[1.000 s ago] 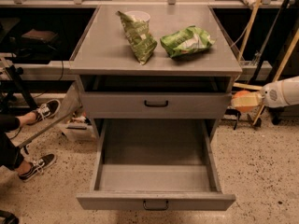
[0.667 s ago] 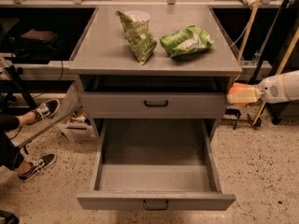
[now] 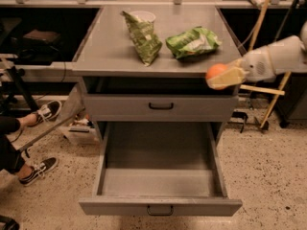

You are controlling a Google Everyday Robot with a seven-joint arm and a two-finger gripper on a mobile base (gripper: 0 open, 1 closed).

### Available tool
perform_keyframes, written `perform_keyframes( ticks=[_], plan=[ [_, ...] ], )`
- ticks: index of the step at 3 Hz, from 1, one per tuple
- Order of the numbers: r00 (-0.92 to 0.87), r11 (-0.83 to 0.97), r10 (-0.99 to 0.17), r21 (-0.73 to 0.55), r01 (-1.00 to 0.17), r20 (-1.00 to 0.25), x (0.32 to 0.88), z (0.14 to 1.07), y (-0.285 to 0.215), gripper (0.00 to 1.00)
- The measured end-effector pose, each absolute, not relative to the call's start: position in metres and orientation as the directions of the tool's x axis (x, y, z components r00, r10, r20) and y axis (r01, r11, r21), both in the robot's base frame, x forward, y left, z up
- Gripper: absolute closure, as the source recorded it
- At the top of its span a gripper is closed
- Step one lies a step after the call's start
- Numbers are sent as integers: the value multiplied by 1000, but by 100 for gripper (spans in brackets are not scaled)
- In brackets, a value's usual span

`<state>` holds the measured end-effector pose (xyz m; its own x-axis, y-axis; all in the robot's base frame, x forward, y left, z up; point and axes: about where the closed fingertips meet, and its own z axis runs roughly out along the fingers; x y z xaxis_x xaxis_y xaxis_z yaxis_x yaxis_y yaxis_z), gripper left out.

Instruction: Pick orange from middle drawer and place on counter

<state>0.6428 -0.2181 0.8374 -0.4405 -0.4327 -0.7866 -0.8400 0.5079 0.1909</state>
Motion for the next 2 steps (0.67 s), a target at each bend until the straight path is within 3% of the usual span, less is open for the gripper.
perform_keyframes(
  ticks=[1, 2],
  plan=[
    [-472, 515, -459, 207, -831, -753, 684, 829, -197, 100],
    [-472, 515, -459, 207, -831, -753, 684, 834, -197, 100]
  ],
)
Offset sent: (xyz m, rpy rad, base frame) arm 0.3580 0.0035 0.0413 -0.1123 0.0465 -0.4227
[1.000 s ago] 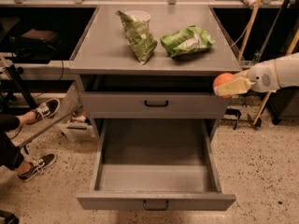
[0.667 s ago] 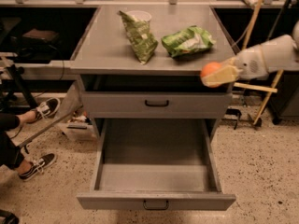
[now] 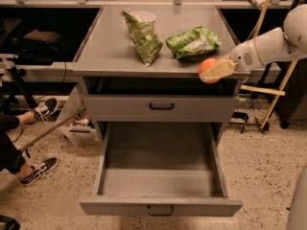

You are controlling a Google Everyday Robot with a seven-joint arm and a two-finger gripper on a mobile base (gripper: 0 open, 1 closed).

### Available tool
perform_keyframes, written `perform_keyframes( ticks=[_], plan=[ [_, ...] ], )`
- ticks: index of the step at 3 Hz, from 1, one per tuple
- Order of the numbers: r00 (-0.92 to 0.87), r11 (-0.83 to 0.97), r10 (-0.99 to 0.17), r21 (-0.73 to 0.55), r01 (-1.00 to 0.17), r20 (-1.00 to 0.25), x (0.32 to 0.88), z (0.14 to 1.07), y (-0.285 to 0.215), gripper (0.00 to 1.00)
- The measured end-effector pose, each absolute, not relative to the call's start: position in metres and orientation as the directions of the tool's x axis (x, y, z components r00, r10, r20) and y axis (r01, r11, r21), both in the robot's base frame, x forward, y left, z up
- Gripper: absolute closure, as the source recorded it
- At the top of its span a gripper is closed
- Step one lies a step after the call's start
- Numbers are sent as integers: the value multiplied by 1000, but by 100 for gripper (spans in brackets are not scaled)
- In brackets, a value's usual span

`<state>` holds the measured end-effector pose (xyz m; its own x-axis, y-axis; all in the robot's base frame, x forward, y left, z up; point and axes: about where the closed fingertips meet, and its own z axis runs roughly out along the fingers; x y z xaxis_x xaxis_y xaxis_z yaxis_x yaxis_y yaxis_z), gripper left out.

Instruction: Pick orange from middle drawer and place on counter

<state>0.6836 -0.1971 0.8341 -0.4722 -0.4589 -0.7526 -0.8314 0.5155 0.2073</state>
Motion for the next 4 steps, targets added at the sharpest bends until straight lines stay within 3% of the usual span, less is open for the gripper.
perform_keyframes(
  ticks=[4],
  plan=[
    [-547, 585, -434, 238, -775, -715, 728, 839, -197, 100]
  ],
)
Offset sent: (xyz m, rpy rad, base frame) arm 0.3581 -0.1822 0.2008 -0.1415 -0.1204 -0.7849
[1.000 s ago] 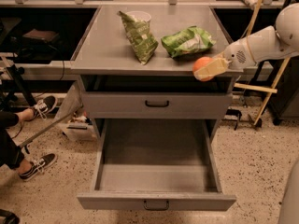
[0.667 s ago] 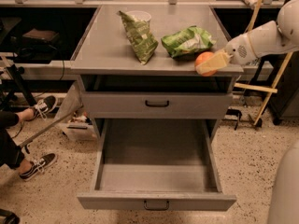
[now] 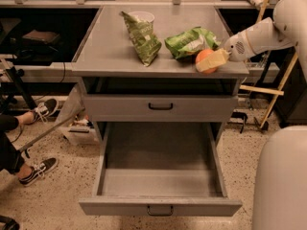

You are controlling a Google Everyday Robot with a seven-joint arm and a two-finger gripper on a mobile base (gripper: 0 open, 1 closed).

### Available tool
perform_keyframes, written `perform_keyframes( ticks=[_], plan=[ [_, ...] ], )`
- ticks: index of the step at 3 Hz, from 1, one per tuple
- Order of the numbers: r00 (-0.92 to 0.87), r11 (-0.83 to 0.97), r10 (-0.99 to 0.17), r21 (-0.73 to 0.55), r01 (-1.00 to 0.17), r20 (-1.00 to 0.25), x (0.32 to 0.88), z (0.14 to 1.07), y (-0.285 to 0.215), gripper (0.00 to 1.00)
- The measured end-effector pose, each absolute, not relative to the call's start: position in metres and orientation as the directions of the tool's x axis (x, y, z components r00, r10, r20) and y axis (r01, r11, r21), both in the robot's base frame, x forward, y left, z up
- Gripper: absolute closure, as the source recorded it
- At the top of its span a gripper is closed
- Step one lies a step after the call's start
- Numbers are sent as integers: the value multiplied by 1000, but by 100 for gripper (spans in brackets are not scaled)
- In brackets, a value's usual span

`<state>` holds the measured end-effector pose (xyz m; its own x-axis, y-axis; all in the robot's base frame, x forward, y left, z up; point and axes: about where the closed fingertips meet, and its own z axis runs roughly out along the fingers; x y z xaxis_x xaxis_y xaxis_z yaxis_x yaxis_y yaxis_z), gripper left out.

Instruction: Pick orange from middle drawer and place on counter

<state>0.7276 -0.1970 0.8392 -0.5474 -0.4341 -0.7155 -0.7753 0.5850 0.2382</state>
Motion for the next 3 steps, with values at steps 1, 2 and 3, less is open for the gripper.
perform_keyframes(
  ticks=[1, 2, 3],
  plan=[
    [-566, 579, -434, 264, -771, -700, 730, 838, -190, 100],
    [-566, 579, -434, 264, -771, -700, 730, 838, -190, 100],
    [-566, 579, -434, 264, -771, -700, 730, 840, -190, 100]
  ],
)
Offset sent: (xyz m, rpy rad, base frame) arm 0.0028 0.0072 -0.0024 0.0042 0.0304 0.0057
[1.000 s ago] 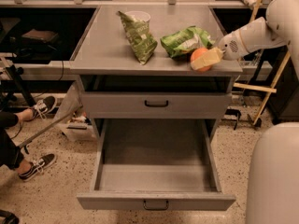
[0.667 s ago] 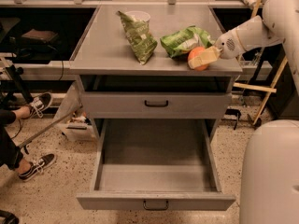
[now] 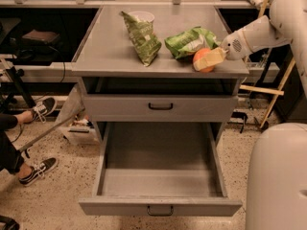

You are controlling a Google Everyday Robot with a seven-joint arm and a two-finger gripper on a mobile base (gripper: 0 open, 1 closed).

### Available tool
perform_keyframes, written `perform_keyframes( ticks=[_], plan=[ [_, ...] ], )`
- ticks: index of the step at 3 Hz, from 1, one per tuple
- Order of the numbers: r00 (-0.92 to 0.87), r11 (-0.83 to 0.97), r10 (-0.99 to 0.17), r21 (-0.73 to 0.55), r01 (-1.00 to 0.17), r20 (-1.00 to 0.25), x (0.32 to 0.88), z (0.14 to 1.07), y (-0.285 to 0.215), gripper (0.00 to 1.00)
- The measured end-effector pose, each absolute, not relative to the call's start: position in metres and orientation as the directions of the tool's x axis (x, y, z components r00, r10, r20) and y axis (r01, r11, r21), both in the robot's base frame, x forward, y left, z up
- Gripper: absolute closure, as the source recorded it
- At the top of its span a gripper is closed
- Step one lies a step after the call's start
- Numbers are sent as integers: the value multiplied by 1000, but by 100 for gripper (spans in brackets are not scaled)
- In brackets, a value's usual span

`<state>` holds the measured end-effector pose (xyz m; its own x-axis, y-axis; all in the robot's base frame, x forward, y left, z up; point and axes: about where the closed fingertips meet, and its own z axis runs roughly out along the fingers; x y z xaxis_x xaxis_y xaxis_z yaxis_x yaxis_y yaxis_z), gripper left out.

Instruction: Pick orange from middle drawer and place on counter

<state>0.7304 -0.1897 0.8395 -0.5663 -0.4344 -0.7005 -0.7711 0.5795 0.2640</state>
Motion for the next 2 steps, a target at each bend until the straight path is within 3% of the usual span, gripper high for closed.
perform_keyframes(
  ticks=[2],
  plan=[
    [-570, 671, -379, 208, -712, -729, 784, 838, -206, 100]
  ],
)
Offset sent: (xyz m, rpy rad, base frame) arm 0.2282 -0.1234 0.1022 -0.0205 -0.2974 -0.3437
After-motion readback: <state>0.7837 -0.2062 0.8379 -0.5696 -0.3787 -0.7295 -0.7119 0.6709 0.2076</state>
